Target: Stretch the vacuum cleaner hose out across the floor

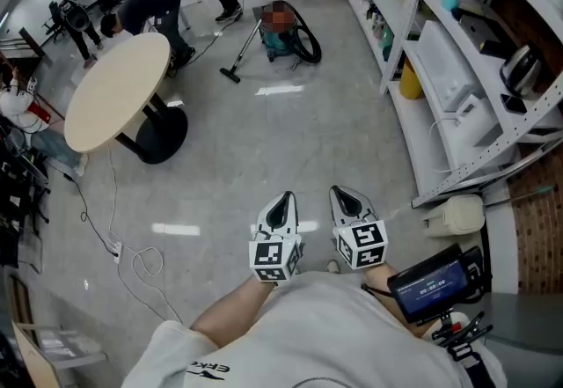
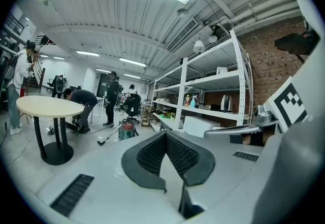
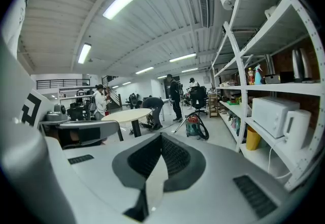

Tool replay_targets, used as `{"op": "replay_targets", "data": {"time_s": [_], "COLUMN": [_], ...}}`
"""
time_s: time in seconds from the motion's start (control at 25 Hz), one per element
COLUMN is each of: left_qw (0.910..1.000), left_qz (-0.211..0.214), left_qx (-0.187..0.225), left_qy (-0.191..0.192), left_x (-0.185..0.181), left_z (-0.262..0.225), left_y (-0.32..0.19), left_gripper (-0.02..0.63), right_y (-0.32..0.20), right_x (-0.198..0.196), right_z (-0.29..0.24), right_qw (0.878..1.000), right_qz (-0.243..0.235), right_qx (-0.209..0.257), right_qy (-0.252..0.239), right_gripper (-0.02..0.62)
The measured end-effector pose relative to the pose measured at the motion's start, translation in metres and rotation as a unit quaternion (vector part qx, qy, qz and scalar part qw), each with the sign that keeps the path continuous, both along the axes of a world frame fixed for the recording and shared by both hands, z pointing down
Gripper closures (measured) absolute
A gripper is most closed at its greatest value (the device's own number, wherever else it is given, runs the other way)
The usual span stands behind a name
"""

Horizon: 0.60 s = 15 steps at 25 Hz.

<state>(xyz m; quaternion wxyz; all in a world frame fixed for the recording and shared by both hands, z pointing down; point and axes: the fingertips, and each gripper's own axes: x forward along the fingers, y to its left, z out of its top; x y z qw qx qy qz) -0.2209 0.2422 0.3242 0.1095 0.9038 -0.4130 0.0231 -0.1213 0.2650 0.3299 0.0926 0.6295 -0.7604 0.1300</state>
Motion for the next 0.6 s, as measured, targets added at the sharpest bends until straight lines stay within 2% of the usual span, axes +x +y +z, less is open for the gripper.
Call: {"op": "replay_targets", "data": {"time_s": [0.24, 0.6], "left_qw": [0.9999, 0.9996], "left_qz": [-0.008, -0.017], "left_qx": [-0.004, -0.015], "left_qy": [0.005, 0.015], "left_x": [-0.018, -0.075], "left_z": [0.003, 0.014], "left_y": [-0.009, -0.034], "left_gripper": [0.604, 0.604], "right_y": [-0.009, -0.035], "right_x": [-0.015, -0.066], "right_z": [0.004, 0.011], "right_qw": [1.000, 1.000], "right_qz": [-0.002, -0.002], "right_qx": [-0.003, -0.010], "right_qy": [-0.007, 0.004], "right_gripper": [0.594, 0.594]}}
